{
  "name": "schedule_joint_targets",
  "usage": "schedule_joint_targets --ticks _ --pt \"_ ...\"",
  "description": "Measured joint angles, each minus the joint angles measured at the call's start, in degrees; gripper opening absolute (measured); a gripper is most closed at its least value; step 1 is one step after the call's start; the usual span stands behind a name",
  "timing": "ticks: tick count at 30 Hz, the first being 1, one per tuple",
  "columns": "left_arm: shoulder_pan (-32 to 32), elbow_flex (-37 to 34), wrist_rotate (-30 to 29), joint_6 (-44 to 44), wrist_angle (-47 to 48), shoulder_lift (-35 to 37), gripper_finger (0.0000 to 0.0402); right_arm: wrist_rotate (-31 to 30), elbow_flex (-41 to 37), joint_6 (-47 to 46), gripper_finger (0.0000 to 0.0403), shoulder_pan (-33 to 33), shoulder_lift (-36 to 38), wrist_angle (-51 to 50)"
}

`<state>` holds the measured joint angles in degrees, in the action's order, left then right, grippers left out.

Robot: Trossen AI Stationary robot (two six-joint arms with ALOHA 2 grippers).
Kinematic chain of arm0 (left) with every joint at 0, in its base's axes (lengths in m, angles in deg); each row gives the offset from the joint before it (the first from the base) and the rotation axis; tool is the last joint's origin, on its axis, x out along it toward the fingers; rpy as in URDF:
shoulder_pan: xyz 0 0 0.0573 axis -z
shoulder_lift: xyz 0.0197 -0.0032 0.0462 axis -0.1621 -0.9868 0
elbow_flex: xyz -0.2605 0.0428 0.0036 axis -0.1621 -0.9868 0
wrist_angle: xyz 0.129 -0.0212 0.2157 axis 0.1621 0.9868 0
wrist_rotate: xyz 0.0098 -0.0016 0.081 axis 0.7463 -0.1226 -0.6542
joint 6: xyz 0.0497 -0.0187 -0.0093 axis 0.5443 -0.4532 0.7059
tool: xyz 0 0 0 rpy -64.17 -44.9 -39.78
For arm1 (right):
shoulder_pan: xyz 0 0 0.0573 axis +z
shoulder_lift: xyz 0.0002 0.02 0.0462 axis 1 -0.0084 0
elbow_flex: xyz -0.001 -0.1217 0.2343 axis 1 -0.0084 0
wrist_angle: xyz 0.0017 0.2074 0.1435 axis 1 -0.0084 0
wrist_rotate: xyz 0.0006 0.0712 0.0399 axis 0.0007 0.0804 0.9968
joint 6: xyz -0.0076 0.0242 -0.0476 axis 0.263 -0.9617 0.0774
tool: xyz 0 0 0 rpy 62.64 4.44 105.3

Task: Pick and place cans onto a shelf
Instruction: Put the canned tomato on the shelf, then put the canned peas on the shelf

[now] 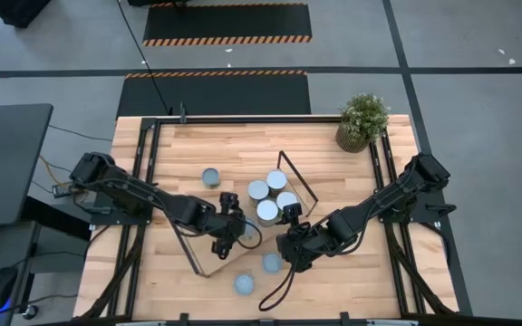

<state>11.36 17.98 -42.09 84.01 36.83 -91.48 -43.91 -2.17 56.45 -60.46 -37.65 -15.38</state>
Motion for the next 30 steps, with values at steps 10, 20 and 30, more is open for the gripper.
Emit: schedule_joint_targets --ticks 10,20,30 --pt "-0.04 -0.02 -4.84 0.83 -1.91 -2.16 0.038 0.65 0.0 0.08 0.0349 0.02 0.0 0.35" --pt "-3.21 -0.02 -4.61 -4.5 13.23 5.31 0.038 0.87 0.01 0.17 0.0349 0.02 0.0 0.61" --pt "-16.61 -9.23 1.6 -1.64 9.88 8.8 0.038 1.03 0.01 0.59 0.0349 0.02 0.0 1.45"
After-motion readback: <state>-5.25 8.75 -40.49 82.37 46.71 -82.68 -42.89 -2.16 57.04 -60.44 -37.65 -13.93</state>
